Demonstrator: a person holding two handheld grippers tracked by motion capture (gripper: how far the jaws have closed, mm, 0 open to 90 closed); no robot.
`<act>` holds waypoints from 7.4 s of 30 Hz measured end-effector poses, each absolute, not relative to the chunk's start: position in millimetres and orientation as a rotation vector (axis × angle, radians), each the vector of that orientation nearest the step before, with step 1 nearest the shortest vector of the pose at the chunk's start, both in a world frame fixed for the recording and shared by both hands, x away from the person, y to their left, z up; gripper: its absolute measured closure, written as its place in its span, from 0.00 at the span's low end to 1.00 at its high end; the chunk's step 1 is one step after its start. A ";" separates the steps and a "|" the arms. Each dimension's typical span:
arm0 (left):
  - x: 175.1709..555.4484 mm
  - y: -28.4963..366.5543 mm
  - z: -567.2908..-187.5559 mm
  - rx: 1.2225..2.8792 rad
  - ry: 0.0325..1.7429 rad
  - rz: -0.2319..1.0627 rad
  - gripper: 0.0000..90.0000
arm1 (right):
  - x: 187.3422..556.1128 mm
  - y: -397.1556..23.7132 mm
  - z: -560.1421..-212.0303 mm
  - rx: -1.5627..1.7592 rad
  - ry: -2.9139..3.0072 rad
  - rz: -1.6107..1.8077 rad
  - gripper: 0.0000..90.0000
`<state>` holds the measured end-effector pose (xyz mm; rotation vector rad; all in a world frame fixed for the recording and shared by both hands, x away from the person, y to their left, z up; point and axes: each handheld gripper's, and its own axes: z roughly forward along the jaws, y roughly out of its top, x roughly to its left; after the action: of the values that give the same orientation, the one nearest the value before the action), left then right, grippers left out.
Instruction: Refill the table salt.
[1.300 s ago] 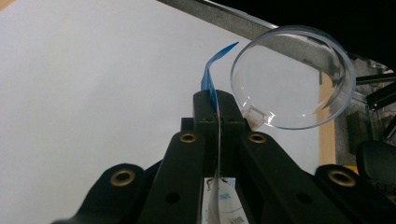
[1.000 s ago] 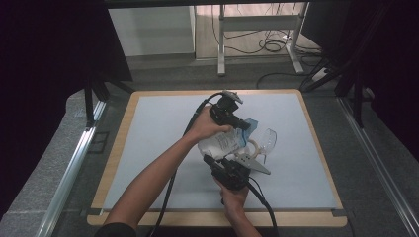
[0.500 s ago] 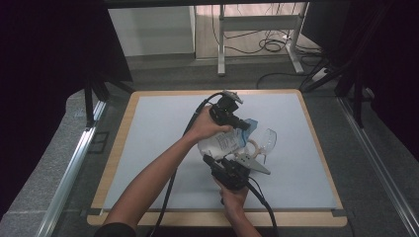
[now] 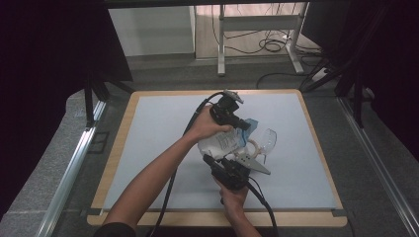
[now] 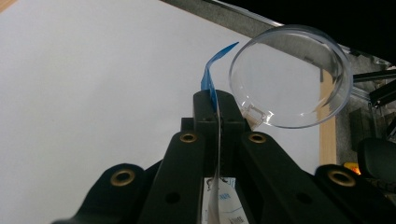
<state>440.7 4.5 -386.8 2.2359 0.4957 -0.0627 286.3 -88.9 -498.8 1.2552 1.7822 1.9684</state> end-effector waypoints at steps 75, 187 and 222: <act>441.4 1.0 -386.8 2.261 0.490 -0.069 1.00 | 285.3 -88.2 -500.8 1.283 1.745 2.006 0.73; 441.0 5.5 -384.2 2.273 0.497 -0.053 1.00 | 286.1 -83.1 -499.6 1.287 1.734 2.025 0.73; 444.7 -1.4 -387.8 2.295 0.492 -0.057 1.00 | 288.8 -87.1 -503.5 1.312 1.723 2.044 0.73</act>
<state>444.7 -1.4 -387.8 2.2948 0.4917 -0.0566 288.8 -87.1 -503.5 1.3118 1.7229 2.0445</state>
